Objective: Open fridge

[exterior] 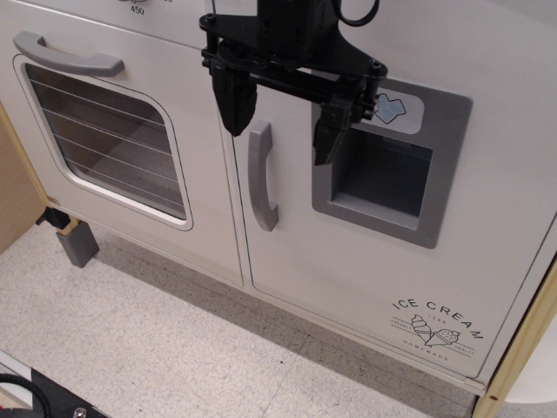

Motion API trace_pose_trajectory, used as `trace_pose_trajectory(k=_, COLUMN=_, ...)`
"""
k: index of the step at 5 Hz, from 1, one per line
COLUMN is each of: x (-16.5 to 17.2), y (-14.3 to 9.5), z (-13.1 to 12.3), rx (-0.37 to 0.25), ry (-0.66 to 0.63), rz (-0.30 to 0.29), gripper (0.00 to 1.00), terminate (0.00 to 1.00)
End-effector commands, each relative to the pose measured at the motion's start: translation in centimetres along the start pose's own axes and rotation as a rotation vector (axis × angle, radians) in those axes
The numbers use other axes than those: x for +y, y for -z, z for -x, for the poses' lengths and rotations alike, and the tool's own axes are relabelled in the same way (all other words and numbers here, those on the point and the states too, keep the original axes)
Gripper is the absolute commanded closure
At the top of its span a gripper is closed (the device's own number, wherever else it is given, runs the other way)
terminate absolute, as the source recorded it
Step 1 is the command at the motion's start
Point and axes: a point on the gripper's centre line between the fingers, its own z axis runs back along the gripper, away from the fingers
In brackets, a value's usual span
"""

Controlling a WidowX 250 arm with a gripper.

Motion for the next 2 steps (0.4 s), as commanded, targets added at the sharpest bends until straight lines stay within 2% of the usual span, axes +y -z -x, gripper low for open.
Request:
trace_pose_trajectory(k=1, x=0.0, y=0.0, z=0.0, rx=0.0, ry=0.0, rz=0.0, gripper=0.0, terminate=0.0)
trace_pose_trajectory(k=2, x=1.9, y=1.0, z=-0.3, rx=-0.014, ry=0.02, rz=0.027, gripper=0.0, terminate=0.0)
